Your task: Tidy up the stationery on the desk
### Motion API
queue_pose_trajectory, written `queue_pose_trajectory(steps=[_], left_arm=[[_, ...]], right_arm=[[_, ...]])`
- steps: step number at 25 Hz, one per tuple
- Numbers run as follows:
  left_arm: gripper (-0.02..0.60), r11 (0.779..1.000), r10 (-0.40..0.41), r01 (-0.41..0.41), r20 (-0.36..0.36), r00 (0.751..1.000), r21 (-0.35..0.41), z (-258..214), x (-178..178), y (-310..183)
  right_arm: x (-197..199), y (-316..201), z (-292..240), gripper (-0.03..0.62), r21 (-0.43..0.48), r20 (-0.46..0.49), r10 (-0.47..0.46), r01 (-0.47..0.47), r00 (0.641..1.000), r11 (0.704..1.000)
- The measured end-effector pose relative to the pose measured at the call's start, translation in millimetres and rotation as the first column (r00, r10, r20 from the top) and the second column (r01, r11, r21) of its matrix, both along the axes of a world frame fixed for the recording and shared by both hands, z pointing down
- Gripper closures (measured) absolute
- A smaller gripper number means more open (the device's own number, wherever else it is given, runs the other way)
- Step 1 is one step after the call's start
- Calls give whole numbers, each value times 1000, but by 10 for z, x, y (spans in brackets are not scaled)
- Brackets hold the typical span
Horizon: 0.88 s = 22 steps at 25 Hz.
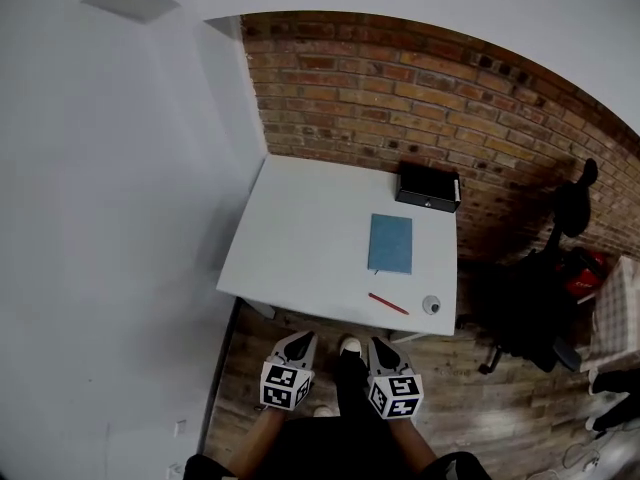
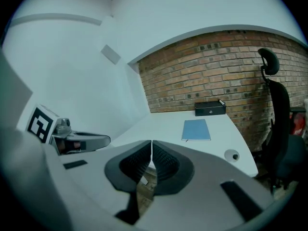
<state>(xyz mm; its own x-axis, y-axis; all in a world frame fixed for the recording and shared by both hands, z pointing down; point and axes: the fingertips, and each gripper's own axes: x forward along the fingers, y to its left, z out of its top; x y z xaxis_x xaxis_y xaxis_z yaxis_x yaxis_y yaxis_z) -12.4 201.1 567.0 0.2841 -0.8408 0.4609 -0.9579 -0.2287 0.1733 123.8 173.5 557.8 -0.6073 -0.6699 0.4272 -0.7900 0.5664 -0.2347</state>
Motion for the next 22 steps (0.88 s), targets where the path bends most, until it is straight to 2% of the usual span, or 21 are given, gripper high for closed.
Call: queue_pose_trajectory(steps=[5,10,14,19,22], left_arm=[[566,1000,-8,8,23,1000,-7,-63,-135,-653],[566,1000,-9,10,32,999,-25,-81,-124,-1301],[566,999,1,0,27,1000,-36,-52,-61,-1770],[566,998,20,-18,33,999,-56,33,46,-2224],[565,996,53,-50,42,998,-72,84,172,-2415]], right_arm=[[-173,-745,-46,571,-1,20,-23,23,1000,1000],[-214,-1453,80,569,-72,18,-68,69,998,995],[-122,-1985,163,569,-102,-5,-81,80,997,992],[44,-2559,242,568,-103,-20,-55,53,998,993],[181,-2782,378,562,-138,-54,-31,24,998,990]])
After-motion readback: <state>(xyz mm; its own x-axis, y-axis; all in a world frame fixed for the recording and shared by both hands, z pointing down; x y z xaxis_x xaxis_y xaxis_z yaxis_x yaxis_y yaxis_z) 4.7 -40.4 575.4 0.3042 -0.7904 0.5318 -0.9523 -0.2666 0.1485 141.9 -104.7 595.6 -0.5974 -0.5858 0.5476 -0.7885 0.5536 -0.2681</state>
